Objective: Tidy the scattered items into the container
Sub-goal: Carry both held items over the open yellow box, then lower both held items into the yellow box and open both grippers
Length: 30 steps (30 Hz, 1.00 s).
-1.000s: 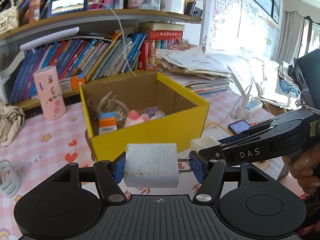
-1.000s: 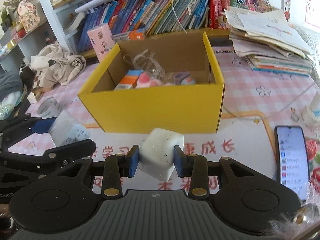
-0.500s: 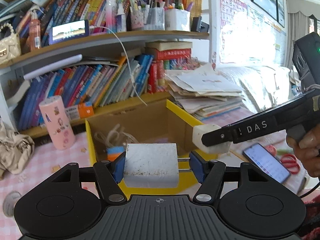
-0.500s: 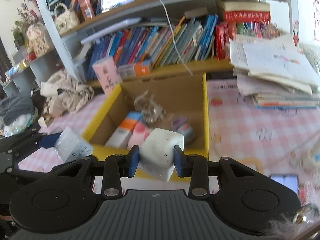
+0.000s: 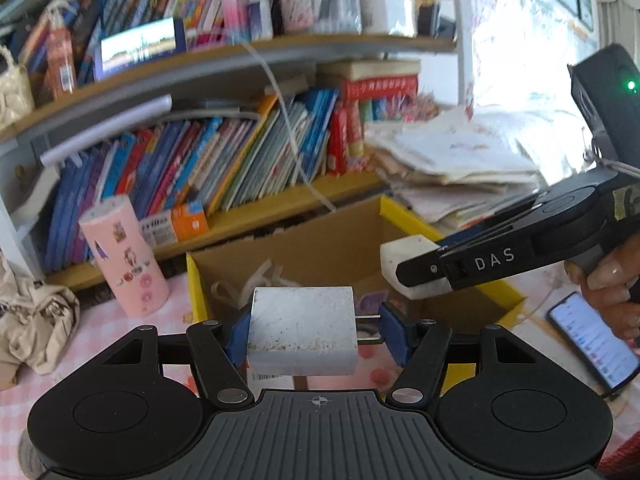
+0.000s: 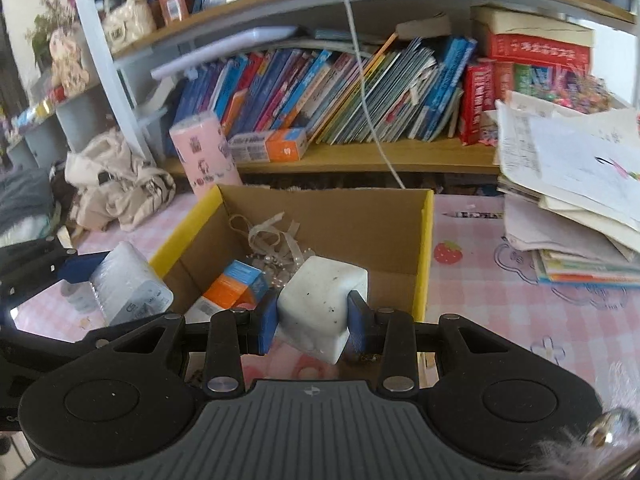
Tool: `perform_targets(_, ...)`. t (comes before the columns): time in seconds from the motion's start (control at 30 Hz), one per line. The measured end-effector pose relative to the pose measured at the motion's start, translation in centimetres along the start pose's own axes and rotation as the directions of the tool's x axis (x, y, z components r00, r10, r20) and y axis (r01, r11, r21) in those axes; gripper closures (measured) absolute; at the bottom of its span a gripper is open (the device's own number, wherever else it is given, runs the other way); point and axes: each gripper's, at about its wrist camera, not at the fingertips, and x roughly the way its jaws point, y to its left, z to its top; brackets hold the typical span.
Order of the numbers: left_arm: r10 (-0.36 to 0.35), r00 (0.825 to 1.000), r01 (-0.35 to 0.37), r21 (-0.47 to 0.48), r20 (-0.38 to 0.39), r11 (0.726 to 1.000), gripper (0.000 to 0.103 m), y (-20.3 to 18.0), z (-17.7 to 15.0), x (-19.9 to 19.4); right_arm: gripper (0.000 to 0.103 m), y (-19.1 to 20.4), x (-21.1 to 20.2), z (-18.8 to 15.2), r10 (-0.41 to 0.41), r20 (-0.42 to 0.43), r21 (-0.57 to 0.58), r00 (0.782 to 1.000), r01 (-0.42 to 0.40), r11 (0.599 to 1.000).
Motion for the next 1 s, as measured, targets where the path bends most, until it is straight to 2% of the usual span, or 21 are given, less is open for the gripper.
perform_targets(0.23,-0.002,0.998,0.003,0.012,-0.067,1.0,0.038,0.4,0.1,3.5,0.069,0.3,5.5,1.2,0.003,-0.104,-0.115,0.995,-0.015,0.993)
perform_targets(0.5,-0.03,0.989,0.029,-0.008,-0.148,1.0,0.038,0.4,-0.4,5.9,0.069,0.8,10.0,2.9,-0.04,-0.211,-0.247,0.977,-0.014,0.969)
perform_targets(0.87,-0.024,0.984,0.021,-0.014,-0.175,1.0,0.037,0.4,-0.4,6.4,0.063,0.9,11.1,2.9,-0.027,-0.263,-0.272,0.964,-0.047,0.961)
perform_targets(0.93,-0.023,0.983,0.022,-0.009,-0.18,1.0,0.035,0.3,-0.5,6.4,0.061,0.9,11.0,3.0,-0.02,-0.264,-0.267,0.964,-0.053,0.962)
perform_targets(1.0,-0.018,0.985,0.018,-0.002,-0.174,1.0,0.03,0.2,-0.5,6.2,0.053,0.9,10.8,3.1,-0.016,-0.253,-0.263,0.967,-0.053,0.963)
